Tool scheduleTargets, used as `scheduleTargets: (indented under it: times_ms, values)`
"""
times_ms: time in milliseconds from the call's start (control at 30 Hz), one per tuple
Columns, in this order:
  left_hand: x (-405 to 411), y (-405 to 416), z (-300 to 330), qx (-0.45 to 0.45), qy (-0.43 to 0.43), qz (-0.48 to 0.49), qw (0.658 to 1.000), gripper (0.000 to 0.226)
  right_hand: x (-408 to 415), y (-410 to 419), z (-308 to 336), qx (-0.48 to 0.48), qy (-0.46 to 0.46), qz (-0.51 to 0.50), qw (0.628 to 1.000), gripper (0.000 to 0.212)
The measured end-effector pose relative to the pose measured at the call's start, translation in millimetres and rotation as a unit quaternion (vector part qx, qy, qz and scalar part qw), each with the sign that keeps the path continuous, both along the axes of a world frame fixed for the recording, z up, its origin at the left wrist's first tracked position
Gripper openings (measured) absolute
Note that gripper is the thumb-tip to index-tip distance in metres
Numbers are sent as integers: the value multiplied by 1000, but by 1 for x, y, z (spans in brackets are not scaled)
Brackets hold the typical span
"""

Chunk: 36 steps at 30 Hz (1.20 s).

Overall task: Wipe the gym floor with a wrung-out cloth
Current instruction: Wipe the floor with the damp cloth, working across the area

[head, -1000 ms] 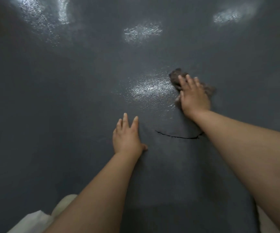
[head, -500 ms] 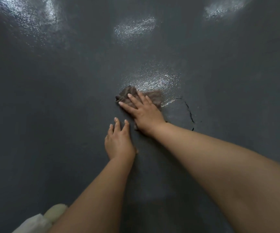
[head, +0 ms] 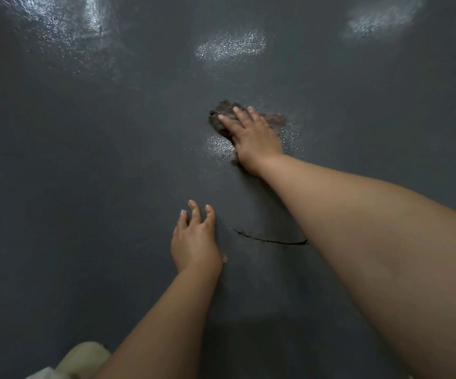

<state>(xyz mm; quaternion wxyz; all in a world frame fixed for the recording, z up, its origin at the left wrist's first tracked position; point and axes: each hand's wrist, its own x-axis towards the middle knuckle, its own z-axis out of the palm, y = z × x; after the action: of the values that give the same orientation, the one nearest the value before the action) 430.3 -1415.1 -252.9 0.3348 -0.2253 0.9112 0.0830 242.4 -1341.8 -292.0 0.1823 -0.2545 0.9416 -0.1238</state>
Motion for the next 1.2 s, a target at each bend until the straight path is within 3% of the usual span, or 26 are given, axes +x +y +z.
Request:
scheduleTargets:
  times_ms: [300,433,567,667,800,900,1000,1100,1200]
  values:
    - [-2,3,6,5,-7,11,1000,102,-21,97,0,13,27,-186,982,52]
    - [-2,3,7,10,-6,20,1000,102,3,132,-3,5,44,-321,946,52]
    - [-3,2,6,10,-8,22,1000,103,62,113,-8,2,52,-404,913,52]
    - [-4,2,6,3,-16,17,1000,104,106,73,-6,-9,38,-348,937,56]
    - [-2,0,0,-9,5,9,1000,95,164,32,-4,-1,31,-122,992,60]
    - [0,0,-1,-18,26,7,999,81,185,42,-7,-13,47,13,999,54]
    - [-2,-1,0,-10,4,2,1000,99,172,70,-14,-37,94,103,990,52]
    - [-5,0,2,-6,-15,4,1000,105,147,101,-19,-38,85,106,990,55]
    - [-6,2,4,-2,-23,9,1000,104,122,134,-22,-32,87,19,996,52]
